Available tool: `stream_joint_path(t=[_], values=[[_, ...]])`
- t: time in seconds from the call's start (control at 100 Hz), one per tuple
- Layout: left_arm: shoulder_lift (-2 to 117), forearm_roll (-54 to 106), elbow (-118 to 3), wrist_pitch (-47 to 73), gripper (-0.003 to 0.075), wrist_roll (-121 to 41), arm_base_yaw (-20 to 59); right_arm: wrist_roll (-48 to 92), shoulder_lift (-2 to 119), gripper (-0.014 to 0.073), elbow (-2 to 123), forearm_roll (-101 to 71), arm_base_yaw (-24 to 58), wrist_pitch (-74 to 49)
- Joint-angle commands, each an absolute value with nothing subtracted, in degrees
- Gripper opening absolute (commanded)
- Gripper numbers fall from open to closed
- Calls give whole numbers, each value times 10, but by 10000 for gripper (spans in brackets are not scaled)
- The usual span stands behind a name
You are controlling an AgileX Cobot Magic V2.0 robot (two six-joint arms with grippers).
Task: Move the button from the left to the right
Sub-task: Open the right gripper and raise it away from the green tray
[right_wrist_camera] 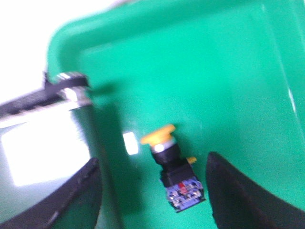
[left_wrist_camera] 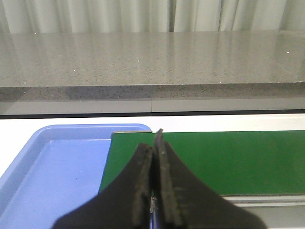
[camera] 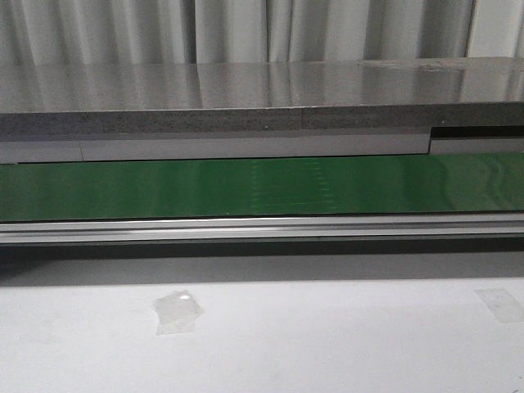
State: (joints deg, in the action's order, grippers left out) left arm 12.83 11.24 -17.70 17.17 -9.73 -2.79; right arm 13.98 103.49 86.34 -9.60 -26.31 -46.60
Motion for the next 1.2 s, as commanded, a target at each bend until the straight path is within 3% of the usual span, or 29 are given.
stream_joint_path(t=[0.0, 0.52, 0.91, 1.19], values=[[135, 120, -192, 124, -20, -97, -26, 141, 971, 478, 879, -118, -244, -435], [135, 120, -192, 124, -20, -97, -26, 147, 809, 477, 828, -110, -74, -376], [135, 120, -192, 124, -20, -97, -26, 156, 601, 477, 536, -111, -28, -214], [135, 120, -192, 124, -20, -97, -26, 156, 419, 477, 361, -115, -28, -182]])
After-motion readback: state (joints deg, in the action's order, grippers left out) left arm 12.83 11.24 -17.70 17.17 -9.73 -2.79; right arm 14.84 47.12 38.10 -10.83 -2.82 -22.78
